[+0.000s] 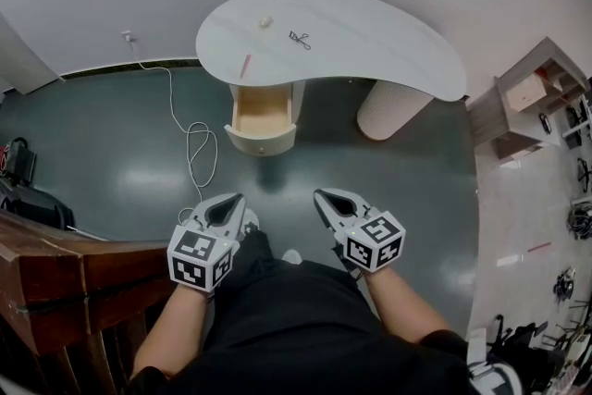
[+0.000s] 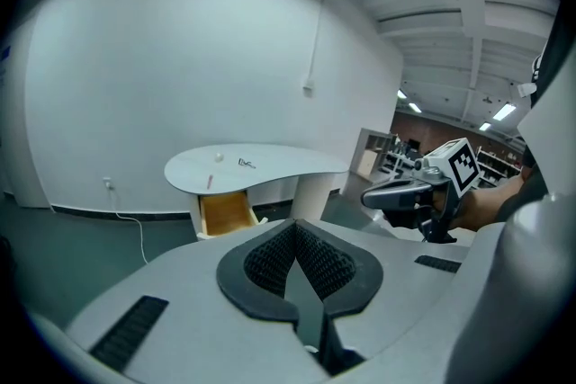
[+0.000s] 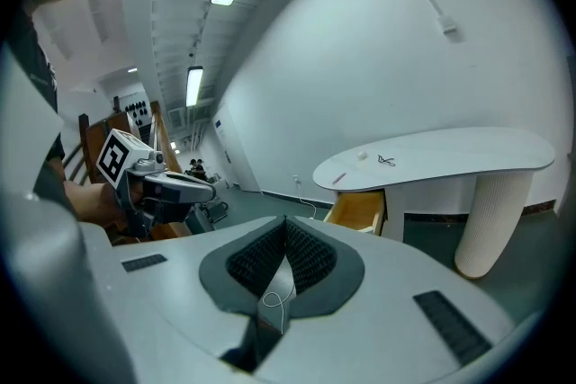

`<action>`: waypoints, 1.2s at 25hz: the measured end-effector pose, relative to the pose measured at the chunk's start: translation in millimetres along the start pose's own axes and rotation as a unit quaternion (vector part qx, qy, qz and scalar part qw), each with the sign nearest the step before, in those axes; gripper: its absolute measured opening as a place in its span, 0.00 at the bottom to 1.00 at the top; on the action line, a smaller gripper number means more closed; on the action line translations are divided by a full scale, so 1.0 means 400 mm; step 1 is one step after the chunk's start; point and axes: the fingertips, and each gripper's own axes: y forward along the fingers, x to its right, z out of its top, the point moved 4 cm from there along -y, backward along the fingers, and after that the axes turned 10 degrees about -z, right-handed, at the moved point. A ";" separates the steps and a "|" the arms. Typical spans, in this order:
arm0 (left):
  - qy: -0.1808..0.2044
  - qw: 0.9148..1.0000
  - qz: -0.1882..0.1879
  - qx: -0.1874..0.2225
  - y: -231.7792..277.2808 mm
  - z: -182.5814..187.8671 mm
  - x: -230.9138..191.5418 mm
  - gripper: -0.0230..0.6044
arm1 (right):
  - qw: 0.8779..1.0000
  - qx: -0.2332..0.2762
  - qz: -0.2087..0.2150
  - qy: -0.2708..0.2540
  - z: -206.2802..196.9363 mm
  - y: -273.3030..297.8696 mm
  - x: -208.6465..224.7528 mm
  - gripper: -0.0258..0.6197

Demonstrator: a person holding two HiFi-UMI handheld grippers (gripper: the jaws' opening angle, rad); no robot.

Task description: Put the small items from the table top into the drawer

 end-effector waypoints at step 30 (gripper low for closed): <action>0.059 0.996 0.015 0.061 0.258 0.442 -0.703 0.06 | 0.998 -0.015 -0.044 -0.046 0.395 0.575 0.143 0.04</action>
